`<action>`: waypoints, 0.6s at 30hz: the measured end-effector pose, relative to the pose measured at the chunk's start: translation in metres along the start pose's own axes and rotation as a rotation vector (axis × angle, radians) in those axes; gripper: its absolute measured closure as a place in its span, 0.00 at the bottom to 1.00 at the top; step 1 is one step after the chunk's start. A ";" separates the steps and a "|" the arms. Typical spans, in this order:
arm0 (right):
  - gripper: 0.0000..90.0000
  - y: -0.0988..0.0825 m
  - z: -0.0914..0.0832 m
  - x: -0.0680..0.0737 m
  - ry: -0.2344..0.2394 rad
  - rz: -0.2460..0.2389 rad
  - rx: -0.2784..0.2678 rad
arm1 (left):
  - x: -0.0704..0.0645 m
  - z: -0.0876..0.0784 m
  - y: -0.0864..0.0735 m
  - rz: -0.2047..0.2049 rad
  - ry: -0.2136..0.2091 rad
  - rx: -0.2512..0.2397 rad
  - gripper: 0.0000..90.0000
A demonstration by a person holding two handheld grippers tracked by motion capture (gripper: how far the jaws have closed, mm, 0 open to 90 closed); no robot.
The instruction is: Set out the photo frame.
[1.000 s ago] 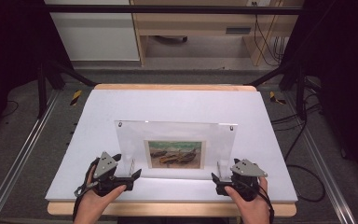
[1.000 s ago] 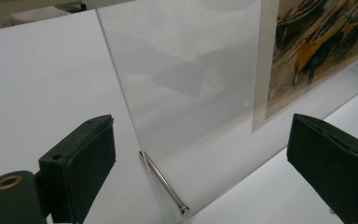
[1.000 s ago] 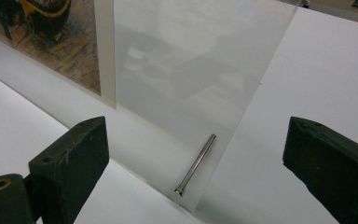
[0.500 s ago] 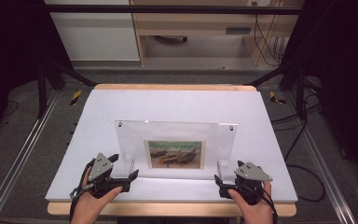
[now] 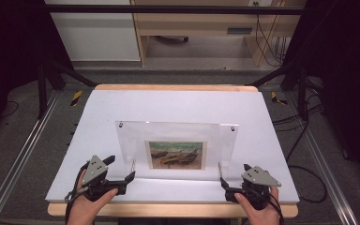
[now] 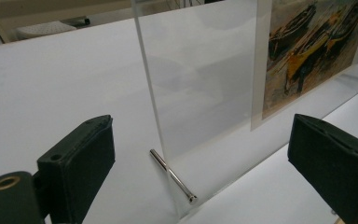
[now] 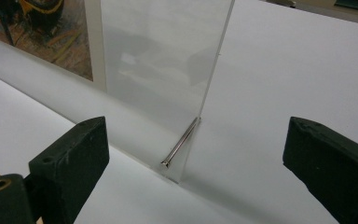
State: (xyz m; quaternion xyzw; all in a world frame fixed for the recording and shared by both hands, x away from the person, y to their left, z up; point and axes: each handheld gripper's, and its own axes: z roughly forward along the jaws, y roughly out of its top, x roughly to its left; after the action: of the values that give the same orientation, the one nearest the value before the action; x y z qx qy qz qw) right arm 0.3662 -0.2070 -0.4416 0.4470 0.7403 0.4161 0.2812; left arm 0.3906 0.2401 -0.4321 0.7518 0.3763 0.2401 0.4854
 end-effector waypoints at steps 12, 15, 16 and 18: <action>0.07 -0.003 -0.010 -0.012 -0.045 0.021 -0.035 | 0.011 -0.010 -0.001 -0.012 0.013 -0.030 0.06; 0.07 -0.005 -0.013 -0.014 -0.054 0.028 -0.039 | 0.014 -0.013 -0.001 -0.014 0.021 -0.042 0.06; 0.07 -0.005 -0.014 -0.016 -0.057 0.029 -0.039 | 0.015 -0.014 -0.001 -0.018 0.025 -0.045 0.06; 0.07 -0.006 -0.016 -0.018 -0.065 0.033 -0.046 | 0.018 -0.016 -0.001 -0.017 0.031 -0.053 0.06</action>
State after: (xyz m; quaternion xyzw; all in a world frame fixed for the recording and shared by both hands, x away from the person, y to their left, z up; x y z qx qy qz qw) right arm 0.3589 -0.2303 -0.4385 0.4656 0.7135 0.4230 0.3084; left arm 0.3890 0.2633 -0.4267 0.7316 0.3838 0.2573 0.5013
